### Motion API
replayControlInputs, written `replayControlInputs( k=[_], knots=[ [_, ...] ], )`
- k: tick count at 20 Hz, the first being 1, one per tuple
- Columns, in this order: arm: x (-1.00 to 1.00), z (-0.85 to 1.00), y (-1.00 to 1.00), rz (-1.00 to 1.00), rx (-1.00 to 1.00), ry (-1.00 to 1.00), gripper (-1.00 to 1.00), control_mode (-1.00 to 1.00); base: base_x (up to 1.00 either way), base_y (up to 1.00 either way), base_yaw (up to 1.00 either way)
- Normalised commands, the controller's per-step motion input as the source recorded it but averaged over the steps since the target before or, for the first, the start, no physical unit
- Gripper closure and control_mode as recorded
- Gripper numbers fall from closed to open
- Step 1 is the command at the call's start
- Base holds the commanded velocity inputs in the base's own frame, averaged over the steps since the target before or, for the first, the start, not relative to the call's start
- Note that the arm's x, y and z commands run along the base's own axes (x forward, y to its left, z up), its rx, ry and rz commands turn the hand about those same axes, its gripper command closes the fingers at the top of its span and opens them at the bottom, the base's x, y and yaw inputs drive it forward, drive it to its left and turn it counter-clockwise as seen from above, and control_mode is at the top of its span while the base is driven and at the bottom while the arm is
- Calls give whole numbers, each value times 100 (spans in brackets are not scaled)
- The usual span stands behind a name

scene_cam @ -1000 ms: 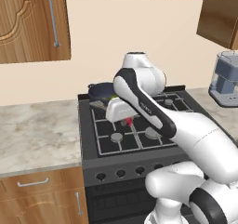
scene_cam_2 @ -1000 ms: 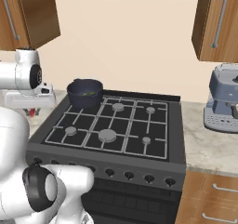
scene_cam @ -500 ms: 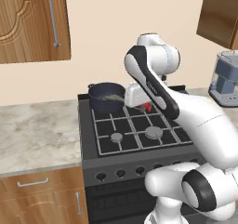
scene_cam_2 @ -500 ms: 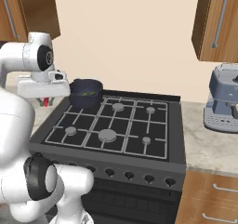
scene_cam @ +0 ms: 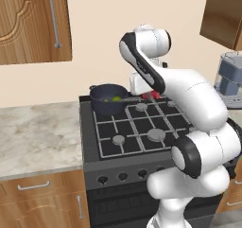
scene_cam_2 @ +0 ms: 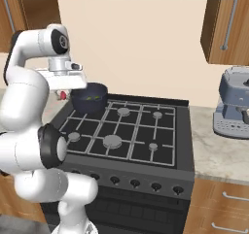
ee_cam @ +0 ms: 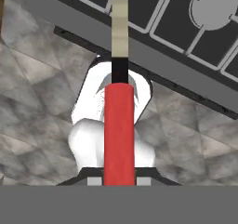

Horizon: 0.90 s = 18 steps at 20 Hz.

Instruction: Put the lime and cucumber in the pot. Retrieve the spatula and lightly stir the vegetables in the pot.

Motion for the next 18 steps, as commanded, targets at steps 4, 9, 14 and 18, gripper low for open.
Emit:
replayControlInputs(
  k=[4,9,14,18],
  knots=[
    [51,1,-40,12,2,5,100,-100,0,0,0],
    [36,5,0,4,2,0,100,-100,0,0,0],
    [59,0,0,0,0,-3,100,-100,0,0,0],
    [54,-13,0,0,0,-2,100,-100,0,0,0]
  ],
)
